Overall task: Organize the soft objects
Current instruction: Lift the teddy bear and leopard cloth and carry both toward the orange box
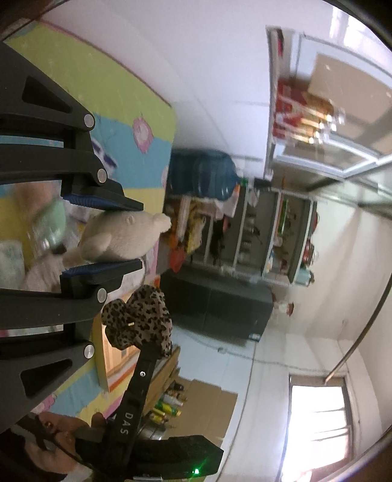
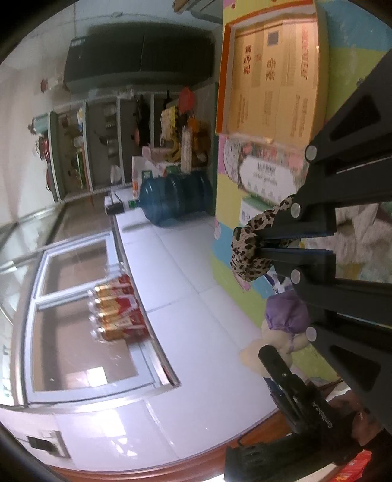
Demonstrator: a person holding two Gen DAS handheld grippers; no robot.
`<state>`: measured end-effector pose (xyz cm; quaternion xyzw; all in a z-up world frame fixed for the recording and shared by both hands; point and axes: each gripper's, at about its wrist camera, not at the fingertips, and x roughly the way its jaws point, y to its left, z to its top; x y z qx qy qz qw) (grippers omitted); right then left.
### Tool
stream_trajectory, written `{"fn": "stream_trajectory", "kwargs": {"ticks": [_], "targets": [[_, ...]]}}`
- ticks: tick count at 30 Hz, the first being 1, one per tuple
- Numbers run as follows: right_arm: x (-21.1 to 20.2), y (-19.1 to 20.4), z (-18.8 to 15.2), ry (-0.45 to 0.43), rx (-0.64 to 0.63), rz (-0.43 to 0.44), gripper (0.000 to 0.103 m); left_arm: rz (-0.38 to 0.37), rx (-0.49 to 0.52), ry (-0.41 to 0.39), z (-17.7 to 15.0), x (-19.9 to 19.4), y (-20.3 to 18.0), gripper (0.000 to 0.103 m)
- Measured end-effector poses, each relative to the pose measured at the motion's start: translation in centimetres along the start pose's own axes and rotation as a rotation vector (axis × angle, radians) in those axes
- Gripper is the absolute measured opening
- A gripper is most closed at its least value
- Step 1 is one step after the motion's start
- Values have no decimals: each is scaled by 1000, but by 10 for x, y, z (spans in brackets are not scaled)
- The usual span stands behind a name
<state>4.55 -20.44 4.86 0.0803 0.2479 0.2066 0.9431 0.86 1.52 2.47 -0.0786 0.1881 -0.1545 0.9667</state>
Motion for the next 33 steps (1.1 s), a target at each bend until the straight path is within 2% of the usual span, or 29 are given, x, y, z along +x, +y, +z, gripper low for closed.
{"fn": "stream_trajectory", "kwargs": {"ticks": [5, 16, 26, 33], "targets": [[-24, -31, -1, -44, 45, -44, 5, -56, 46, 0, 6, 14, -40, 31], [-66, -103, -8, -108, 137, -119, 5, -150, 74, 51, 13, 62, -109, 31], [-85, -168, -16, -140, 216, -175, 5, -189, 107, 113, 10, 122, -172, 31], [-87, -216, -21, -144, 282, -204, 5, -212, 91, 171, 8, 167, -198, 31]]}}
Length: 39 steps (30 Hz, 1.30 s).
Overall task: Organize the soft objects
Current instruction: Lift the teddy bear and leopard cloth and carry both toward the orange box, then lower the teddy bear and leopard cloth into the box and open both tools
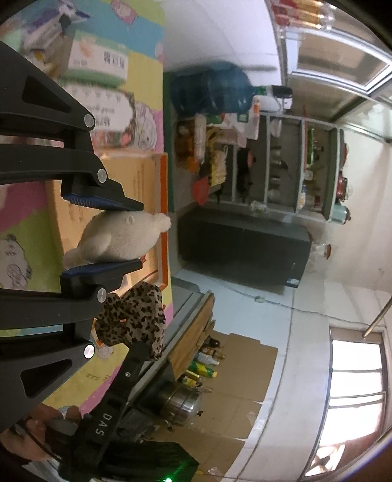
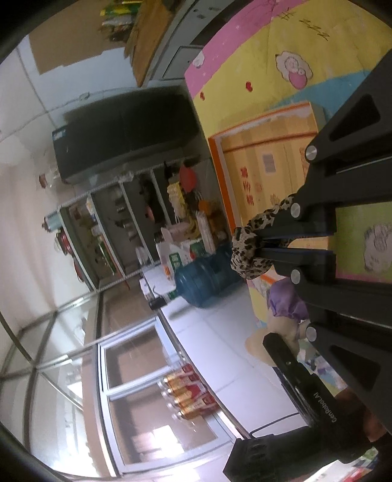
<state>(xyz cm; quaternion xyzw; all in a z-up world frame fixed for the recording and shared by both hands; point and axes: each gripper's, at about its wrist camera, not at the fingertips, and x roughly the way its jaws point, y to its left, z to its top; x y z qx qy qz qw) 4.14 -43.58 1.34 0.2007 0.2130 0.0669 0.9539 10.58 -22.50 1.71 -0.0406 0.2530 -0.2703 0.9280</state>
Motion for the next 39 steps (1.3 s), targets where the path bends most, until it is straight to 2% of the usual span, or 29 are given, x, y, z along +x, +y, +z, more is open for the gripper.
{"fn": "stream_trajectory", "kwargs": {"ticks": [10, 16, 24, 27, 29, 34, 37, 39], "targets": [[24, -47, 0, 31, 73, -32, 5, -29, -78, 99, -5, 66, -7, 31], [40, -65, -4, 61, 119, -39, 5, 3, -129, 171, -14, 97, 1, 31], [64, -81, -11, 110, 137, -51, 5, 31, -138, 240, -21, 120, 13, 33], [69, -84, -12, 120, 134, -65, 6, 36, -140, 264, -23, 128, 16, 37], [71, -84, -13, 125, 133, -73, 6, 57, -131, 270, -24, 130, 15, 52], [77, -85, -14, 135, 124, -94, 7, 103, -107, 233, -20, 127, 15, 71], [79, -85, -15, 142, 118, -108, 8, 120, -99, 216, -18, 123, 14, 73], [80, -86, -16, 146, 115, -117, 16, 123, -94, 212, -16, 121, 13, 73]]}}
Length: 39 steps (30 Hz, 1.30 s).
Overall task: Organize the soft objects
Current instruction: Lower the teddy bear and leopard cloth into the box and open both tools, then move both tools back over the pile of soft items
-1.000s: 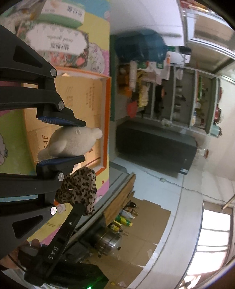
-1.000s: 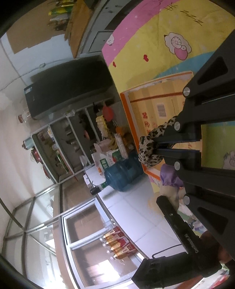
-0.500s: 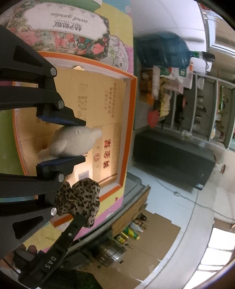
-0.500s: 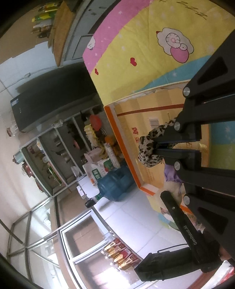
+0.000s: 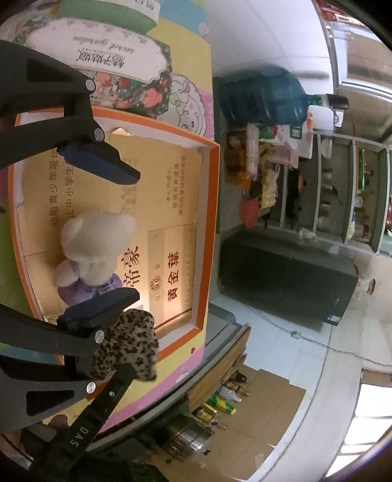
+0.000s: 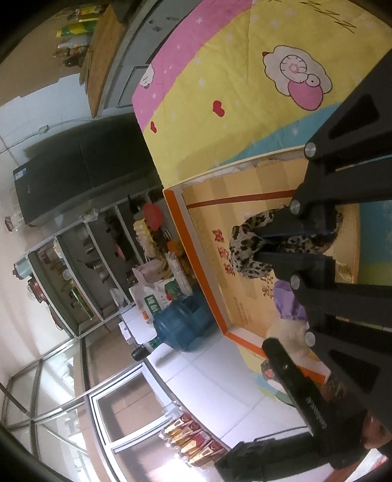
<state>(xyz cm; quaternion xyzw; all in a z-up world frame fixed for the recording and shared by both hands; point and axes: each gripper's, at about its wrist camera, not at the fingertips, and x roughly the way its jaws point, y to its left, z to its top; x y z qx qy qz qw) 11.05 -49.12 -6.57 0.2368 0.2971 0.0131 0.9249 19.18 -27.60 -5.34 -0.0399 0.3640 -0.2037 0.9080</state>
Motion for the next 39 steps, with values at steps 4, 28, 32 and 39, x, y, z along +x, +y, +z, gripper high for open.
{"fn": "stream_trajectory", "kwargs": {"ticks": [4, 28, 32, 39], "targets": [[-1, 2, -1, -5, -11, -31, 44, -16, 0, 0, 1, -8, -1, 73], [-53, 53, -7, -76, -117, -67, 48, -29, 72, -138, -7, -104, -8, 73], [-61, 64, -12, -76, -129, -68, 48, -5, 80, -160, -11, -120, -2, 73], [-76, 89, -21, -85, -163, -61, 48, 33, 89, -202, -20, -152, 13, 73]]}}
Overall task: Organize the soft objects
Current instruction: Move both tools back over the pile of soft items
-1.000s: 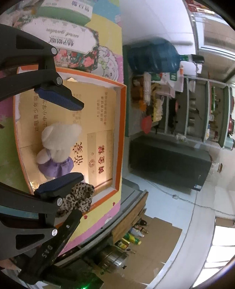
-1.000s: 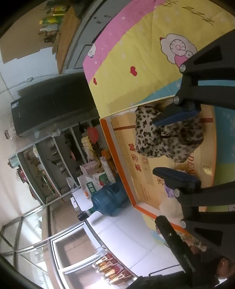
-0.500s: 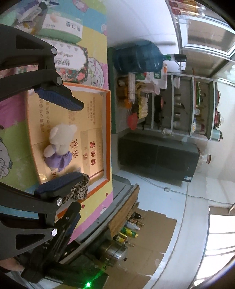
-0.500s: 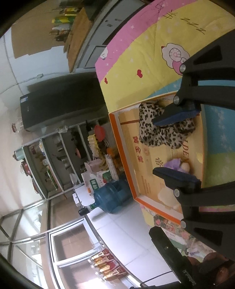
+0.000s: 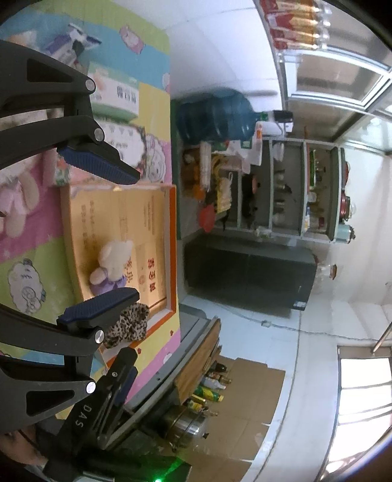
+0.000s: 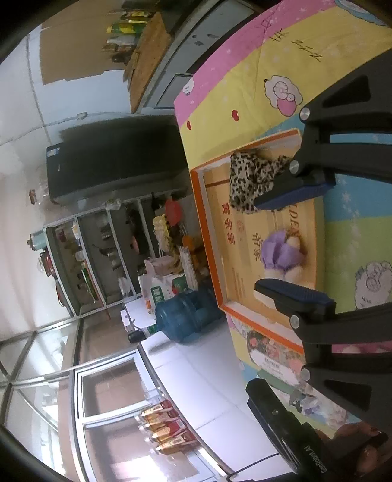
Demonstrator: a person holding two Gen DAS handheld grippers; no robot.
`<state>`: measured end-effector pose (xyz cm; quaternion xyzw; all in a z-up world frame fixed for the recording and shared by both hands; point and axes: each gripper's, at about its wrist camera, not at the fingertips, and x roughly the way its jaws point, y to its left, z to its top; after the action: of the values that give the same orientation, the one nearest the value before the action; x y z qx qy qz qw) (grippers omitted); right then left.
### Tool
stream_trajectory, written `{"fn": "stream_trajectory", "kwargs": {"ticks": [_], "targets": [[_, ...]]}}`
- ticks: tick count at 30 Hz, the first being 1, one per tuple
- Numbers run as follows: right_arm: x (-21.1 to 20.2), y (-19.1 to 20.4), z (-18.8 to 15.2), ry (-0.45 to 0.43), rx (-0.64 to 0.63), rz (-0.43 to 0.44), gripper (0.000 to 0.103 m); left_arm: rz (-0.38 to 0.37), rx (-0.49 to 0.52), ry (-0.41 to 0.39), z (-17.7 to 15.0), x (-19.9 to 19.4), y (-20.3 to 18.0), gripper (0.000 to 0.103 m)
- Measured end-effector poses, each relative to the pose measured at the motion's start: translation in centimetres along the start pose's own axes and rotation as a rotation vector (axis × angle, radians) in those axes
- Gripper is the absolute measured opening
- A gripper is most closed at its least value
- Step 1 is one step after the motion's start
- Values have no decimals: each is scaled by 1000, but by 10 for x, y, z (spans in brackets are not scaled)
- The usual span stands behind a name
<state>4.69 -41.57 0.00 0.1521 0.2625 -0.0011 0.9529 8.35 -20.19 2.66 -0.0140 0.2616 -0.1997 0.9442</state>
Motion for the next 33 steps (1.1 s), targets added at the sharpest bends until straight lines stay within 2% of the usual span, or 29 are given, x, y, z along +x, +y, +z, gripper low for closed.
{"fn": "stream_trajectory", "kwargs": {"ticks": [8, 20, 33], "targets": [[-13, 35, -7, -4, -56, 12, 48, 51, -13, -27, -8, -33, 22, 73], [-25, 83, -20, 4, -121, 31, 48, 61, -98, -43, -23, -70, 68, 72], [-19, 132, -42, 39, -166, 66, 48, 158, -106, -40, -44, -97, 115, 72]]}}
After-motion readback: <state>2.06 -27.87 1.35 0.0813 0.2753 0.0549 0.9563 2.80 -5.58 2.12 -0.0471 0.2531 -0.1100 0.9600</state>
